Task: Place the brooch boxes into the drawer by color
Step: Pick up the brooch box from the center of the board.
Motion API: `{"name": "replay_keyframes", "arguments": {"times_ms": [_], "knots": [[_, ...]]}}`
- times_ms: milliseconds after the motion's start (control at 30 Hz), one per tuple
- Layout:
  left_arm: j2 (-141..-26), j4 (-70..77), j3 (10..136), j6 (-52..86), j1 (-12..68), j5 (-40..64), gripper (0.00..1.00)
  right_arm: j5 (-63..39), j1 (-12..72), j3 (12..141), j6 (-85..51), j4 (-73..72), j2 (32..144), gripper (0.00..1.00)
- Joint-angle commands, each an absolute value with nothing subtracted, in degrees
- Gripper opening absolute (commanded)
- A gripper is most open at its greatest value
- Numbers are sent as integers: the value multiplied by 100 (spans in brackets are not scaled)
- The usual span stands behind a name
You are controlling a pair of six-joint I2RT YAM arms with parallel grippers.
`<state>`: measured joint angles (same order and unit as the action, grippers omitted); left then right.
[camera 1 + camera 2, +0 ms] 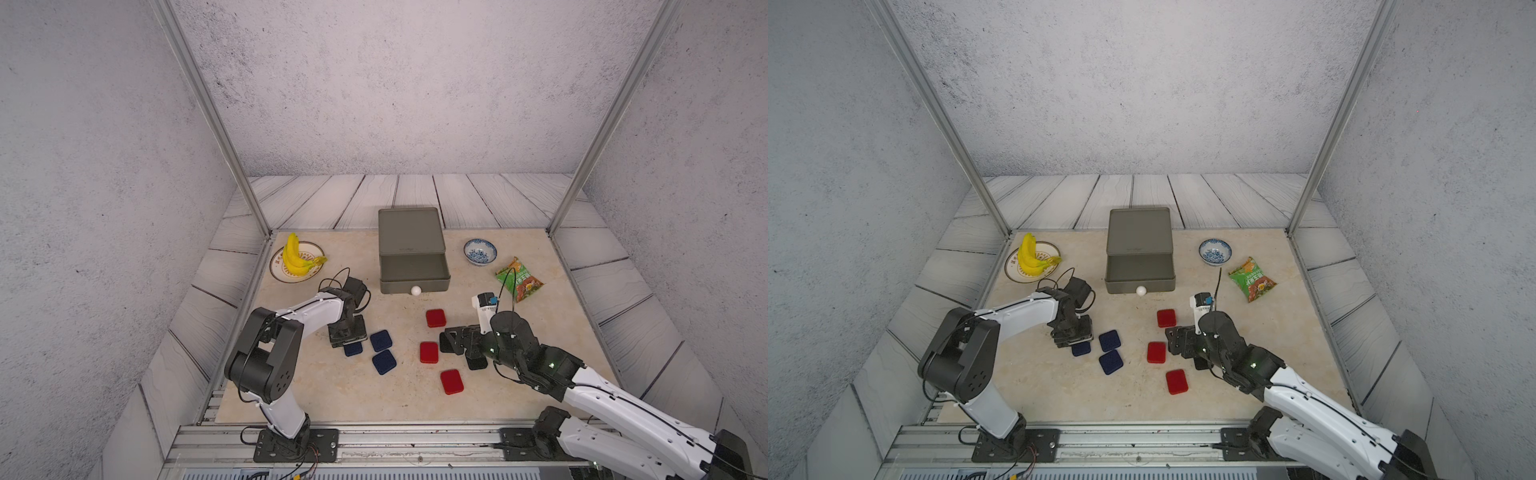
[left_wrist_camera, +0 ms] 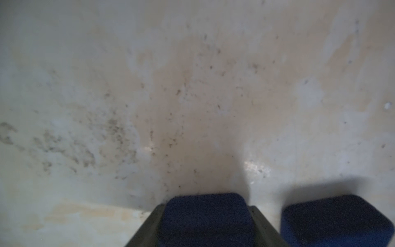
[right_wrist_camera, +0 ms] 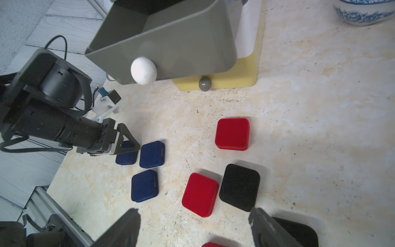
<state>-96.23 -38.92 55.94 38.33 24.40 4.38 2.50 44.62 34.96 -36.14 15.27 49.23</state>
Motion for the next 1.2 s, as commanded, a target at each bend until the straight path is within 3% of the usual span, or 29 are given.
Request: {"name": "replay_keyframes", "arguments": {"times_ms": [0,300,633,1167], "knots": [[-9064,-4181,5850,3724,2470,660,35,-151,4469,3785,-3382,1521,5082,85],[-7753,-4505,7094,3733,2470,1215,28,-1203,4775,4247,-3200,715,5732,80],[-7368,-4067,7549,4030,2479,2053,25,-923,5452,5633,-3015,168,6962,72],[-6975,-4051,7582,4005,2478,2268,24,-490,5504,6543,-2937,-264,8073,68]]}}
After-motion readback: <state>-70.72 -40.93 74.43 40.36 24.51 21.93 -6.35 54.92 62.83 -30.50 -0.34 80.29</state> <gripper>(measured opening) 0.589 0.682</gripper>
